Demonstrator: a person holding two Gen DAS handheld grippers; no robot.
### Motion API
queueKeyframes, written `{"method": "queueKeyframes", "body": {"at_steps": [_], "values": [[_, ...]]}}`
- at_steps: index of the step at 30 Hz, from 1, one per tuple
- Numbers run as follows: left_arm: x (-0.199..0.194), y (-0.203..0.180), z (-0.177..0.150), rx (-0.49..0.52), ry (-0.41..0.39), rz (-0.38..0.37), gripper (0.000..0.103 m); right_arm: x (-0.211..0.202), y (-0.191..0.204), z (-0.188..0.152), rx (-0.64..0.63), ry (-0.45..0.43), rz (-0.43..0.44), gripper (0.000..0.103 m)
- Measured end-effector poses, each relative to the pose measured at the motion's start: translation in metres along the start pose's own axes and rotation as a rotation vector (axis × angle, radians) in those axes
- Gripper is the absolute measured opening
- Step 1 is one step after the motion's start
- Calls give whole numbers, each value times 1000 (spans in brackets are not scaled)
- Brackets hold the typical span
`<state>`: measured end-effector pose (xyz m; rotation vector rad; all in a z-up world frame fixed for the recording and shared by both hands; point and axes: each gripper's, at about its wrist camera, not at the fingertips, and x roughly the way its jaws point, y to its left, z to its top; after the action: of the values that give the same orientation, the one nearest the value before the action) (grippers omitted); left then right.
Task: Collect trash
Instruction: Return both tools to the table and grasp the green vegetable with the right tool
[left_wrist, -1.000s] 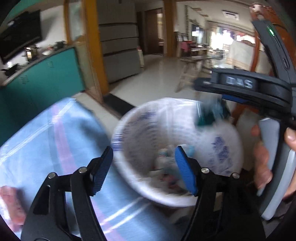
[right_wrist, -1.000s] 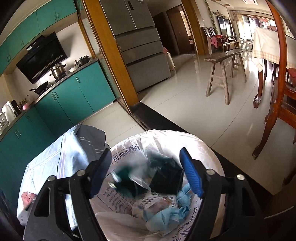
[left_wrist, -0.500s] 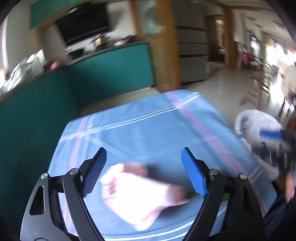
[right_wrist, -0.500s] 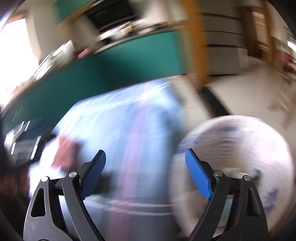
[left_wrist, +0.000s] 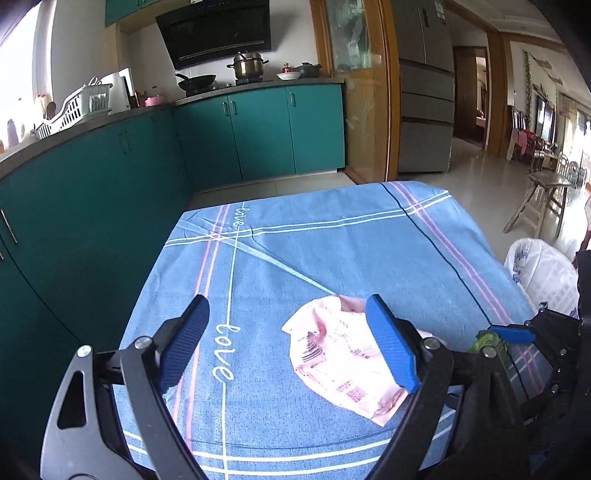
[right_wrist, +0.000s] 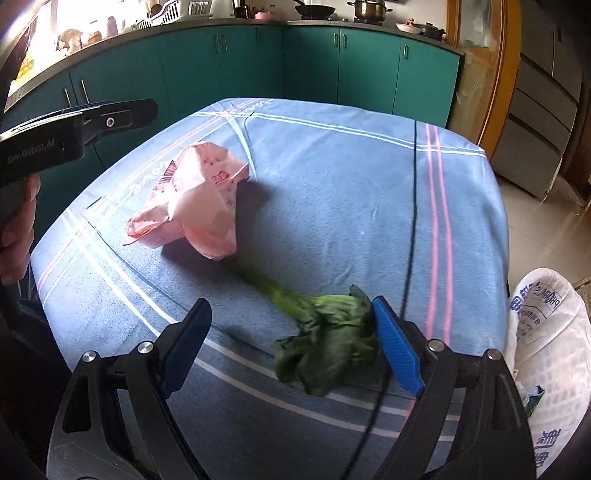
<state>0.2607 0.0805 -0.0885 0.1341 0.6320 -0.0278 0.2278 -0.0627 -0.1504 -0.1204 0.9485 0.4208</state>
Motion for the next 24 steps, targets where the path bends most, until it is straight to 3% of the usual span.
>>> {"method": "queueKeyframes", "body": {"at_steps": [7,13,18,20,24], "values": [[2,-4,-3,-1,23,-12,87,7,3,2,13,8,-30,84],[6,-1,-4,-21,44,-21,87,8,-11,6,57,-5,-50,58],[7,1,-4,-40,43,-10,87,4,-22,6,112,-25,-14,39],[7,4,-4,-57,39,-1,87,2,-26,7,121,-43,-16,23],[8,14,-5,-107,49,-1,87,-10,-37,6,163,-83,-23,20]]}}
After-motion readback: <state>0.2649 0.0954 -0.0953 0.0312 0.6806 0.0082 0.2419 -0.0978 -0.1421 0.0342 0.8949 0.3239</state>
